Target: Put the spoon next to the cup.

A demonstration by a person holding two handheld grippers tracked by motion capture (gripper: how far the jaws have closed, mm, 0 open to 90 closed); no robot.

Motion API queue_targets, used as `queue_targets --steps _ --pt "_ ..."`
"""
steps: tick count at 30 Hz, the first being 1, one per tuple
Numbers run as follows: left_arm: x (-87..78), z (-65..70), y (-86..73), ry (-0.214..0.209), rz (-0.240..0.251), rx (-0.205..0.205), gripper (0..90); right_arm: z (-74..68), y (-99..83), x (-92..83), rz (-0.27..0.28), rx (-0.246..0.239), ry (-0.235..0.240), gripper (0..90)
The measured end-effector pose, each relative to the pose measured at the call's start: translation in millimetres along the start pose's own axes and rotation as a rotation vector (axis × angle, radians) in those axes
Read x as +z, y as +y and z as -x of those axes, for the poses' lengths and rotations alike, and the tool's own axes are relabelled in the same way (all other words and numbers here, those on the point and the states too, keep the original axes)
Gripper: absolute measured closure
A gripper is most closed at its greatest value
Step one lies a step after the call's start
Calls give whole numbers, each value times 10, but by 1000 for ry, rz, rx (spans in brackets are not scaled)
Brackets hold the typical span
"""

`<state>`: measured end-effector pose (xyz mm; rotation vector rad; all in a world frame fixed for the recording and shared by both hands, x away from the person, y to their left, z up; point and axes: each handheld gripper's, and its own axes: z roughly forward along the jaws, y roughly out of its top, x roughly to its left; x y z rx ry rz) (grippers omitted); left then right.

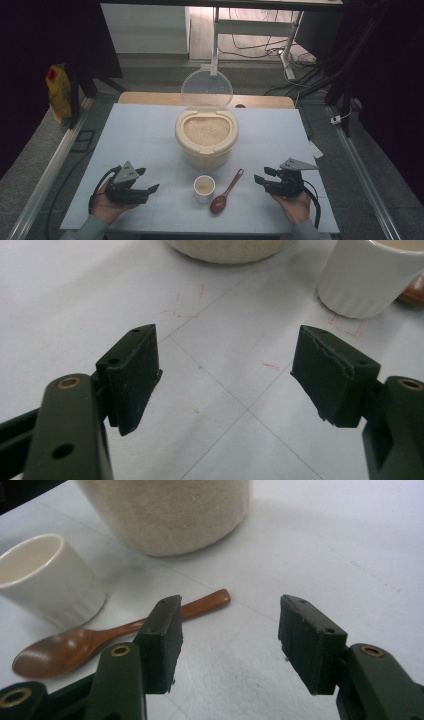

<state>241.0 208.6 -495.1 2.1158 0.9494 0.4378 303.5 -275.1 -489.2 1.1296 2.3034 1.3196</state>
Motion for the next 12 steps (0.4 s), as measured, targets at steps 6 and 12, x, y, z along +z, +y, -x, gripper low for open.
queue_targets --steps 6,12 --pt "-8 -9 -5 -2 8 -5 266 -18 -49 -81 12 -41 5 429" --pt "-9 -10 -6 -3 12 -10 265 -15 -51 -103 27 -54 12 430"
